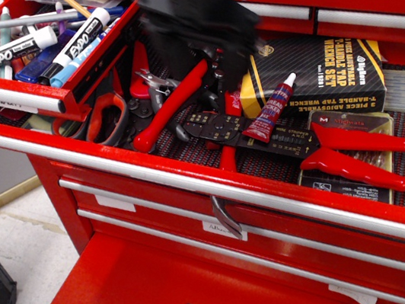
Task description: Pick up glue and put into drawer
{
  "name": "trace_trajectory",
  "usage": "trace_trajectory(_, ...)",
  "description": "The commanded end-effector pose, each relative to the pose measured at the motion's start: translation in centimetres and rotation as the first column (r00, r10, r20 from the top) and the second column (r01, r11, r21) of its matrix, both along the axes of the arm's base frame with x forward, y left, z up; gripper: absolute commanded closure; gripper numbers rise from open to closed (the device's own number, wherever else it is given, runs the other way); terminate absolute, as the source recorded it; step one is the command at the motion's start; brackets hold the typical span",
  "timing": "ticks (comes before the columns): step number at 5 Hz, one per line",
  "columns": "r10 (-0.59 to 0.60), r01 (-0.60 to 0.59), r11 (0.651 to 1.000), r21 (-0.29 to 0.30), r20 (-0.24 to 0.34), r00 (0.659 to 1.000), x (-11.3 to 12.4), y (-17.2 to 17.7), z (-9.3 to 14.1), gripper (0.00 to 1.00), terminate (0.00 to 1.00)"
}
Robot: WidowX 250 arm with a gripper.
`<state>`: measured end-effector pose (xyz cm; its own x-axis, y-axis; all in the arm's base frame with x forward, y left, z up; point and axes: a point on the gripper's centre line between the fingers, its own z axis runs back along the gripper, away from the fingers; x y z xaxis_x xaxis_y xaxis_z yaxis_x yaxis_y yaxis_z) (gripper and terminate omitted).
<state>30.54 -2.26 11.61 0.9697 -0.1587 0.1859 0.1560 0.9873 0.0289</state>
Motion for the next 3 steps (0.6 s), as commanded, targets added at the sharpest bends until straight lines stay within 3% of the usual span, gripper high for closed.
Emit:
trace_trajectory(1, -0.111, 0.107, 0.993, 0.040, 0.096, 0.989, 2.4, -2.1, -0.7, 0.00, 0.00)
trace_trajectory(3, -0.134, 0.138, 0.990, -0.014, 0.173, 0.976, 3.3, -4.1, -2.5, 0.00, 0.00)
